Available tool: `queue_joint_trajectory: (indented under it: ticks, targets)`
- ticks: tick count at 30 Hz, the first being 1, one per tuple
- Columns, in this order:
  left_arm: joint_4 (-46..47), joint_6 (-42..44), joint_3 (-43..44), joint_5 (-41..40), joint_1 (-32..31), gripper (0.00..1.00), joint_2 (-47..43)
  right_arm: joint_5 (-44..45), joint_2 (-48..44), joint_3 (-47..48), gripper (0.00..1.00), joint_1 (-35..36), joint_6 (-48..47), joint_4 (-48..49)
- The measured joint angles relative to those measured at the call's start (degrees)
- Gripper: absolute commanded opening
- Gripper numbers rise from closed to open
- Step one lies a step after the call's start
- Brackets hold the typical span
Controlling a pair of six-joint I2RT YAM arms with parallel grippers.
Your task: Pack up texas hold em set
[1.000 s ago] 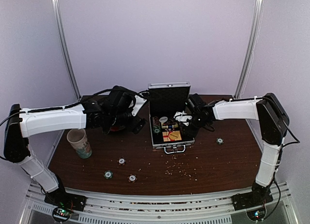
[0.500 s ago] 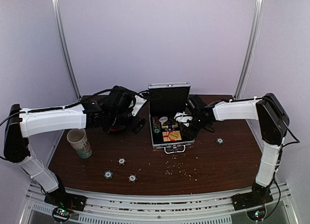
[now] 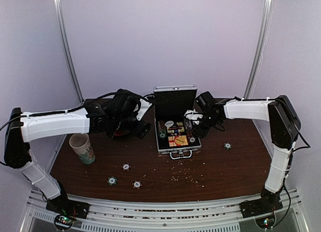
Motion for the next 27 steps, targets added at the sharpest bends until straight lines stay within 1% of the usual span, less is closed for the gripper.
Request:
queue_joint_trajectory:
  ticks: [7,17,23,27]
  targets:
    - [0.0,0.0,0.0,0.0,0.0,0.87,0.1,-1.0,0.0,0.6,0.59,0.0,0.0,-0.3]
    - [-0.2,-0.2,0.1,-0.5,0.0,0.86,0.4,-2.8,-1.3,1.0,0.61,-0.1,0.2,-4.3]
    - [-7.3,-4.7,4.9,-1.8,-0.1,0.75,5.3,-6.6,-10.8,0.2,0.63,-1.5,0.3,-6.8]
    - [-12.9,-9.0,4.5,-0.7,-0.1,0.65,5.7,-11.4,-19.9,-5.4,0.69,-3.9,0.1,-6.5]
